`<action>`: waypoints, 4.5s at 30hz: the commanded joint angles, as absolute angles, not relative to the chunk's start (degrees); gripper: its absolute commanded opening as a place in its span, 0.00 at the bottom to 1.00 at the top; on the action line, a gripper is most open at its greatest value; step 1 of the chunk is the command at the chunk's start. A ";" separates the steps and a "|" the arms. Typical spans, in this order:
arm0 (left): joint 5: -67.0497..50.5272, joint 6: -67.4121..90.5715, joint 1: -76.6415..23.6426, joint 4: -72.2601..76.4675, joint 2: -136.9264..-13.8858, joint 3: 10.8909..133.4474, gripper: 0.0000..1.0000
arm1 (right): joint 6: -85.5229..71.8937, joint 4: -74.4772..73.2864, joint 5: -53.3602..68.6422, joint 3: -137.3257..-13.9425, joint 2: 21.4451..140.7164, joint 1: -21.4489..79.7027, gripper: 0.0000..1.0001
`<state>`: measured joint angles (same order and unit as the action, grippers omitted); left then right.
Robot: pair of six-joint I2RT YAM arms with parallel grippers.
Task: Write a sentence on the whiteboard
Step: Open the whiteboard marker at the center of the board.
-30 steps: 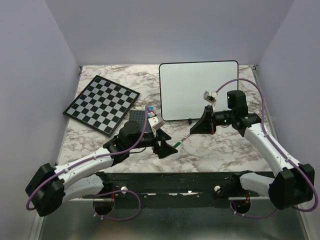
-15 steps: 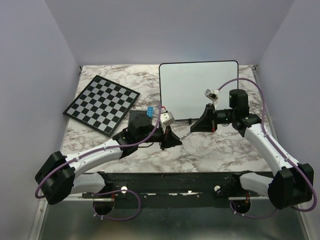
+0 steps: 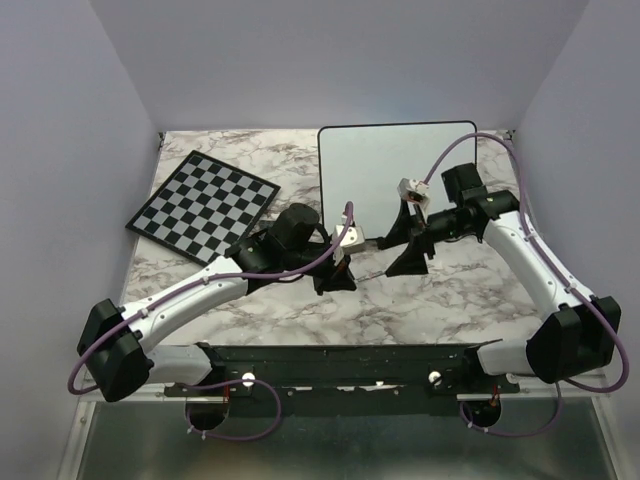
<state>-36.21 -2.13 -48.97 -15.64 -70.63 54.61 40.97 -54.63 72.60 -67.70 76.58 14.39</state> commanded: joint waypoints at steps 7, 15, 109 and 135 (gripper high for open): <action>-38.50 -8.62 -48.87 -26.28 -74.97 60.21 0.00 | 43.26 -59.42 63.55 -66.45 76.20 25.31 0.75; -37.70 -4.75 -48.87 -20.75 -73.22 57.14 0.00 | 37.71 -53.36 61.08 -63.63 75.59 26.98 0.66; -26.36 24.00 -50.27 22.52 -56.87 34.70 0.00 | 3.67 -19.73 75.23 -62.57 69.87 23.73 0.66; -29.44 -11.86 -49.48 -48.16 -71.98 71.80 0.00 | 39.82 -62.14 59.42 -76.55 81.65 33.05 0.53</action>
